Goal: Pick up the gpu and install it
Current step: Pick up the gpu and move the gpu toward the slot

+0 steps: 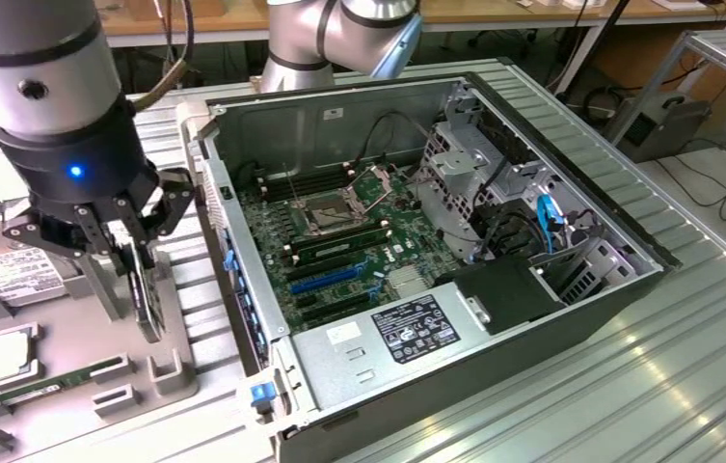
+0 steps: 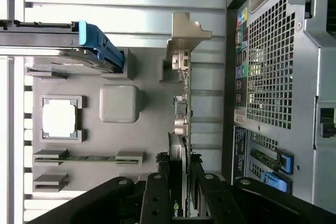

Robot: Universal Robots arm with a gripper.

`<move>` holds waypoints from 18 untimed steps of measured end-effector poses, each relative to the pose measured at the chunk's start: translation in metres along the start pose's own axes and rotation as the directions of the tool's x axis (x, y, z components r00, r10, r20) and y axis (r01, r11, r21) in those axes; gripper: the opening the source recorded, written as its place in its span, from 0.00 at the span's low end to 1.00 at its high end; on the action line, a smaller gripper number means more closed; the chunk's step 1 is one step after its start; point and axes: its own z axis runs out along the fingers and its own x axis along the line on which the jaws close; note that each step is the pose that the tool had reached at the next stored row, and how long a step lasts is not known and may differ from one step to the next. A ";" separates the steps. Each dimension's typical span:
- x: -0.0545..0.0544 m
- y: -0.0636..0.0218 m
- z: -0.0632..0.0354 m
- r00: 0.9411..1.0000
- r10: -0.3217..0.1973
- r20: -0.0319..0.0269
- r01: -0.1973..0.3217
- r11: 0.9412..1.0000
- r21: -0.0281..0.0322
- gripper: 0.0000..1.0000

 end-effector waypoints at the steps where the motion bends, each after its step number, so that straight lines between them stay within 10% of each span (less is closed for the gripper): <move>1: -0.001 -0.0004 -0.0084 1.000 0.000 0.000 0.000 1.000 0.000 0.26; 8: -0.019 -0.0077 -0.0515 1.000 0.000 -0.005 0.000 1.000 -0.003 0.26; 18: -0.068 -0.0174 -0.1046 1.000 0.001 -0.027 -0.002 1.000 -0.005 0.26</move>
